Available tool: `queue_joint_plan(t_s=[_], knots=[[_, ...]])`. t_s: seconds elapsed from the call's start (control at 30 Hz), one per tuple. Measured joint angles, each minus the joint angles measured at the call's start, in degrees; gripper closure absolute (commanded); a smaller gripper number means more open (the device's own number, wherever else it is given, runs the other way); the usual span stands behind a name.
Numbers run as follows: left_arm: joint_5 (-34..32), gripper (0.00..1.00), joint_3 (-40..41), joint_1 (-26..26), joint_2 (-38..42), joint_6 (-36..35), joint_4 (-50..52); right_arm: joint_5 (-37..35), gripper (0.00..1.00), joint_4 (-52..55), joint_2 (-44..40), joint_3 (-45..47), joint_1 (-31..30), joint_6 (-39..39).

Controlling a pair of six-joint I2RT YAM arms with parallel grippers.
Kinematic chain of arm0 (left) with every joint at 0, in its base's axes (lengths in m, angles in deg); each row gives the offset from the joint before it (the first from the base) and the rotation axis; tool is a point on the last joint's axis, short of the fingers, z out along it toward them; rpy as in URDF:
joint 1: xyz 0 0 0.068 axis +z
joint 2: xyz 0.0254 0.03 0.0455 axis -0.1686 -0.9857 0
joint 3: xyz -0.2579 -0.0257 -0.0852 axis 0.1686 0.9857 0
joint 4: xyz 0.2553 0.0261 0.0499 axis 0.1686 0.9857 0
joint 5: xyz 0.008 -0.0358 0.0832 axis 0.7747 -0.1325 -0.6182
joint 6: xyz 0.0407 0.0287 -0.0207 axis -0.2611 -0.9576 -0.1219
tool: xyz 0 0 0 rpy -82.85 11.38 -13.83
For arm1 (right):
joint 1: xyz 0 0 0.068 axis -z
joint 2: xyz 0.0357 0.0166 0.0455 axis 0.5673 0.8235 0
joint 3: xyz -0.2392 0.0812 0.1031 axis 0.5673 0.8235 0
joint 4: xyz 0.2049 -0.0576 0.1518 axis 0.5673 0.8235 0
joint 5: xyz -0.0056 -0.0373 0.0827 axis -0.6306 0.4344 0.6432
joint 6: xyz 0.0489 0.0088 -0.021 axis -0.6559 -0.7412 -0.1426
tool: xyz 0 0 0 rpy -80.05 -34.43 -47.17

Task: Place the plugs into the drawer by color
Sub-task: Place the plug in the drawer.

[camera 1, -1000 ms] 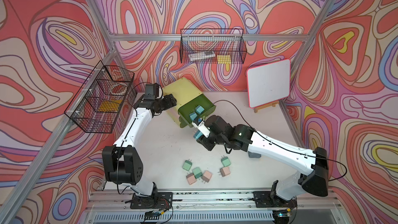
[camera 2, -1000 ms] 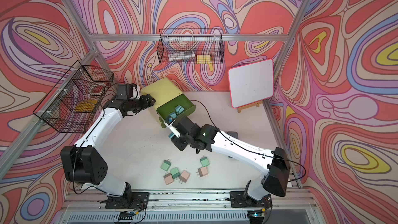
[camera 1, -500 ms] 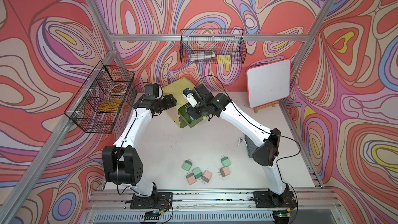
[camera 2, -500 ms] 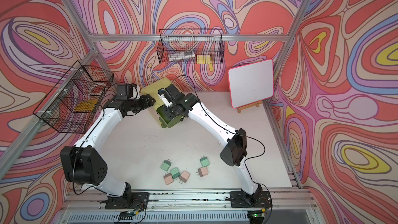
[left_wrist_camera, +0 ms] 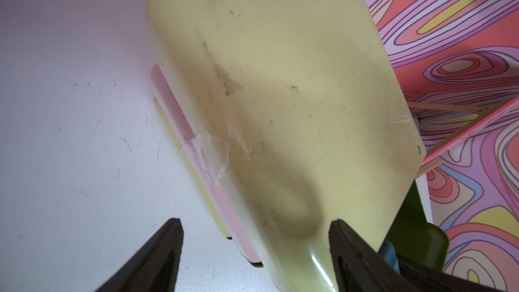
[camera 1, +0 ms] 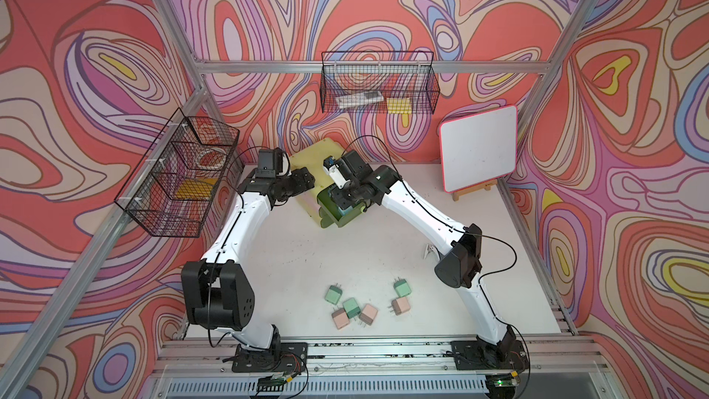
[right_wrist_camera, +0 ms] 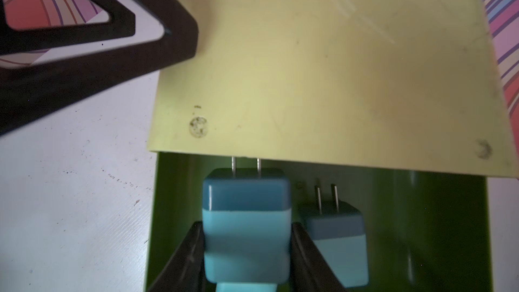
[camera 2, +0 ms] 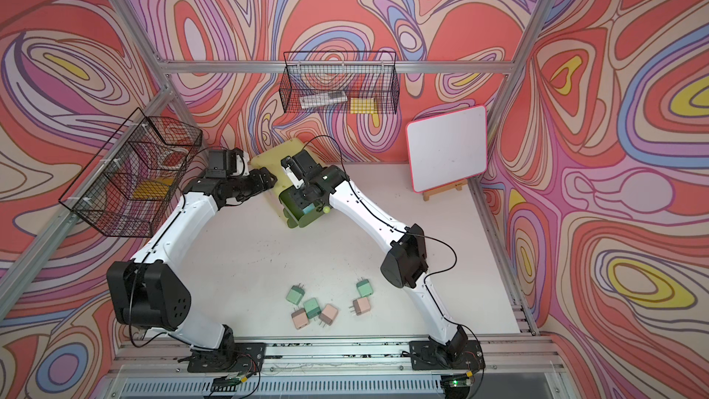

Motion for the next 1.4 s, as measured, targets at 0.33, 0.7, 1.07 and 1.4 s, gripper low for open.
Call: queue_joint_plan(t_s=[0.33,0.7,1.07,1.4], knots=[[0.0,0.19,0.0,0.0,0.3,0.0,0.0,0.0,0.69,-5.4,2.8,0.9,0.0,0.1],[-0.3,0.18,0.0,0.0,0.6,0.0,0.0,0.0,0.44,-10.3,2.8,4.7,0.0,0.7],[-5.1,0.17,-5.1,0.8,0.6,-4.0,2.1,0.2,0.31,-12.5,-0.9,9.9,0.1,2.2],[-3.8,0.15,-13.2,3.7,-7.4,-5.9,1.6,-1.0,0.3,-29.3,-29.3,39.8,0.2,3.7]])
